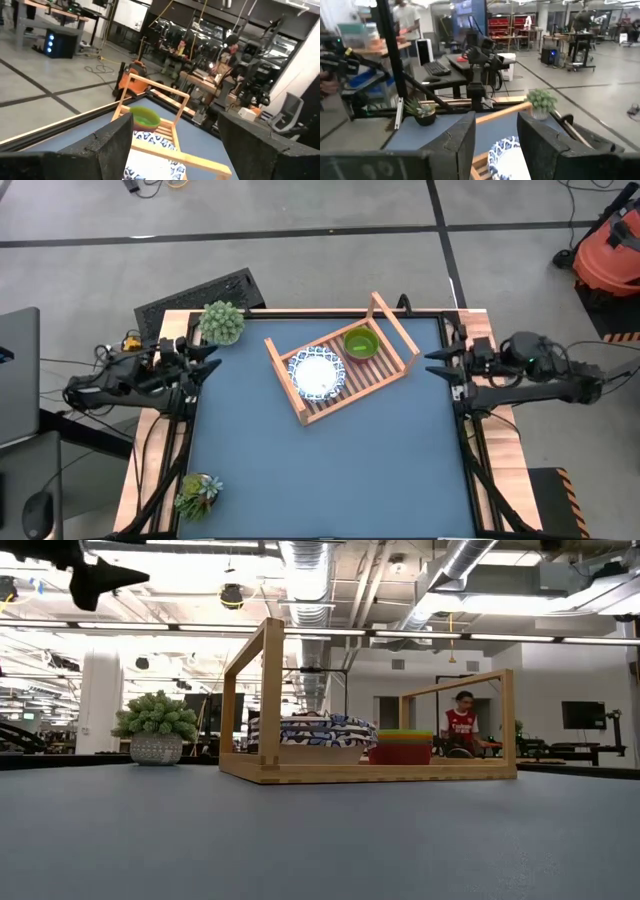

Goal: Place and stack bowls onto a shelf
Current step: Return to Home Position

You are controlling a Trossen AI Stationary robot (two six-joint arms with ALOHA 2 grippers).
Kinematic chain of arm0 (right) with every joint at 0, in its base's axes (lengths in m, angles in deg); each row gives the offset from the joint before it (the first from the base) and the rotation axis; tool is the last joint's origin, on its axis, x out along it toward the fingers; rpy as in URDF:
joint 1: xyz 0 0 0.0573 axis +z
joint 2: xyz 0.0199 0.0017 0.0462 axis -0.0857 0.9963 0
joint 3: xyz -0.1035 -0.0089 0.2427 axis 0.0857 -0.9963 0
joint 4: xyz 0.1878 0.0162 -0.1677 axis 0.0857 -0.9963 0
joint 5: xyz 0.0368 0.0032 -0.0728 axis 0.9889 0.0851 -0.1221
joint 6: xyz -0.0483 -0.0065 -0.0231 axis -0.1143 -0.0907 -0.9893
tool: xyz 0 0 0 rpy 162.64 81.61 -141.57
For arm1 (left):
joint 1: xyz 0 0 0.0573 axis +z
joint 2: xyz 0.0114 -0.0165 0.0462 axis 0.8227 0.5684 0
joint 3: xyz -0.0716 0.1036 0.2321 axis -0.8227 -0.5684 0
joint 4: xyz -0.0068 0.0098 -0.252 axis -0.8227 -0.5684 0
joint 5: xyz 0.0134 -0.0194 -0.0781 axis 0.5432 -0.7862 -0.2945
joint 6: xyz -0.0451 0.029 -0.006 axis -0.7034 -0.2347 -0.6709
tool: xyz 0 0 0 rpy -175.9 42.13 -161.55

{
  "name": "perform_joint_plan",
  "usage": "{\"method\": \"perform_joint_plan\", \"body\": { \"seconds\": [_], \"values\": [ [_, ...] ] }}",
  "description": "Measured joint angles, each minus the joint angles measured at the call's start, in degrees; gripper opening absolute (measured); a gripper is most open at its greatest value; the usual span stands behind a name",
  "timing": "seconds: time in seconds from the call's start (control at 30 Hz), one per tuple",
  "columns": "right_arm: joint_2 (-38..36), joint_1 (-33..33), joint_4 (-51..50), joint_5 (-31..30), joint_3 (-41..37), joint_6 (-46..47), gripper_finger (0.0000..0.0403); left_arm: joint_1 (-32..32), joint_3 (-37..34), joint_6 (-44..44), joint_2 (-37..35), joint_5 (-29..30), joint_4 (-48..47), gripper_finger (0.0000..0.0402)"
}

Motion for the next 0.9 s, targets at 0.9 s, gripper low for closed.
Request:
{"method": "perform_joint_plan", "body": {
  "seconds": [0.9],
  "values": [
    [-23.39, -0.15, 20.93, -4.79, -36.92, 9.14, 0.0171, -0.06, -22.47, -4.65, -4.02, -4.97, 9.69, 0.0274]
  ]
}}
